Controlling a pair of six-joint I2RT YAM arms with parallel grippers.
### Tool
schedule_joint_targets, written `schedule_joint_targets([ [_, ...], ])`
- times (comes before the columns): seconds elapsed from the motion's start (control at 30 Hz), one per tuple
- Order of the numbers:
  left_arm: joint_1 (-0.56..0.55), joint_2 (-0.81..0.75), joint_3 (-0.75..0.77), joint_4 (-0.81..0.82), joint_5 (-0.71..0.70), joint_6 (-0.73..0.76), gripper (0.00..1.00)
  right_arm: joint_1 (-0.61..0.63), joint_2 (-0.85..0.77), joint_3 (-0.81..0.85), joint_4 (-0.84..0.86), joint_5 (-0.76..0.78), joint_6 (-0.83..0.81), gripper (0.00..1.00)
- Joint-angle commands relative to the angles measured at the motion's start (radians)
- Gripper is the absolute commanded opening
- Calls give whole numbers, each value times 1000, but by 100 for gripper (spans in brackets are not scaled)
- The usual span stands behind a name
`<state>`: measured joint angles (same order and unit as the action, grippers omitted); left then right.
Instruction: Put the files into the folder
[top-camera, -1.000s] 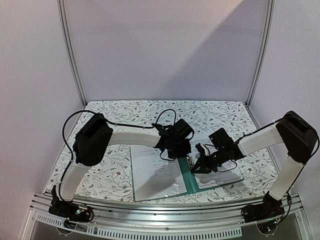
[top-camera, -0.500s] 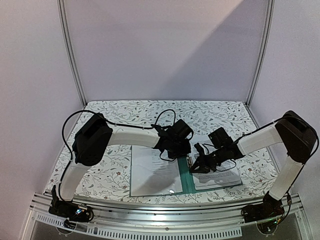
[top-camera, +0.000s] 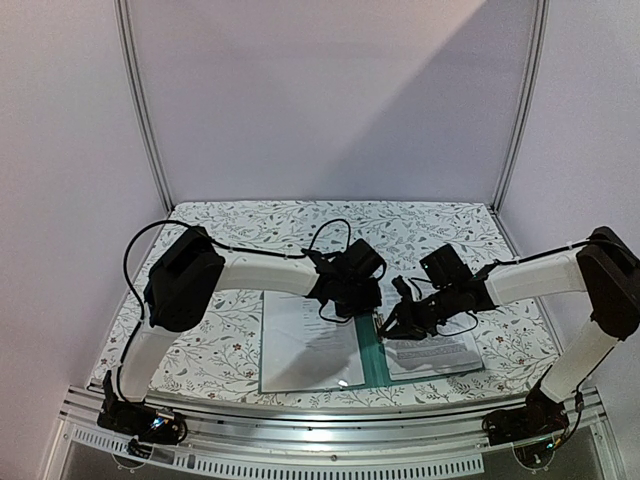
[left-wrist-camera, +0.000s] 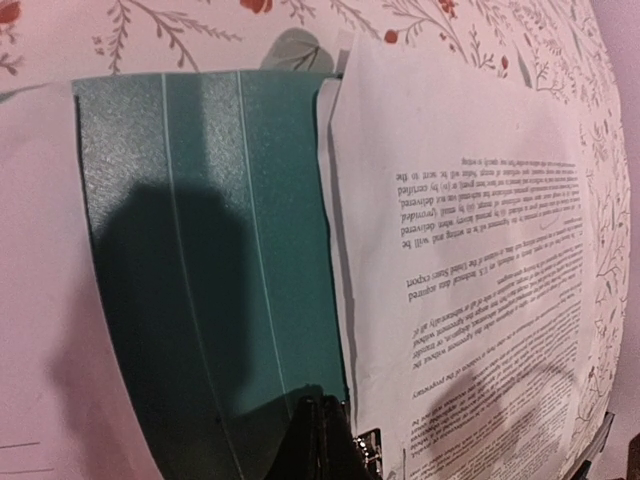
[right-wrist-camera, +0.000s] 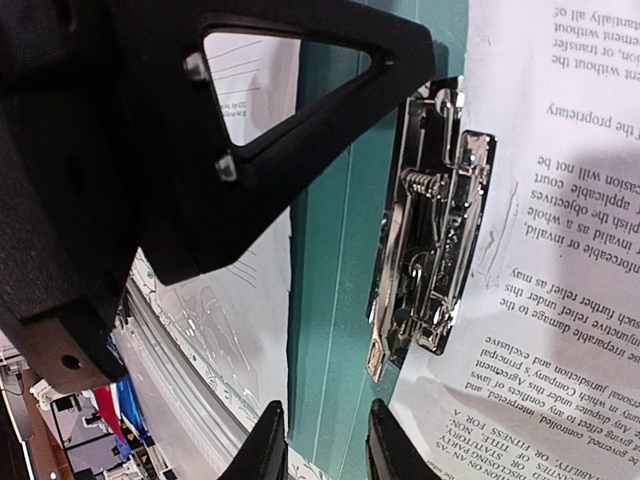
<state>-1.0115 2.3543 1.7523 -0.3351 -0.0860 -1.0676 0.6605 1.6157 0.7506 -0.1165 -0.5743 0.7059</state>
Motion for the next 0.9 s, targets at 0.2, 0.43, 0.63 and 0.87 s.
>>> schedule_joint_targets([
  [0.2, 18, -52, -28, -5, -27, 119, 19, -7, -92, 3, -116, 125, -84, 35],
  [0.43, 35, -56, 53, -52, -34, 188, 45, -45, -193, -34, -166, 195, -136, 41],
  [0.63, 39, -110, 116, -106, -169, 300, 49, -63, -250, -68, -202, 267, -163, 46],
  [0.87, 50, -297, -27, -152, -449, 462, 57, -110, -269, -115, -208, 325, -231, 51],
])
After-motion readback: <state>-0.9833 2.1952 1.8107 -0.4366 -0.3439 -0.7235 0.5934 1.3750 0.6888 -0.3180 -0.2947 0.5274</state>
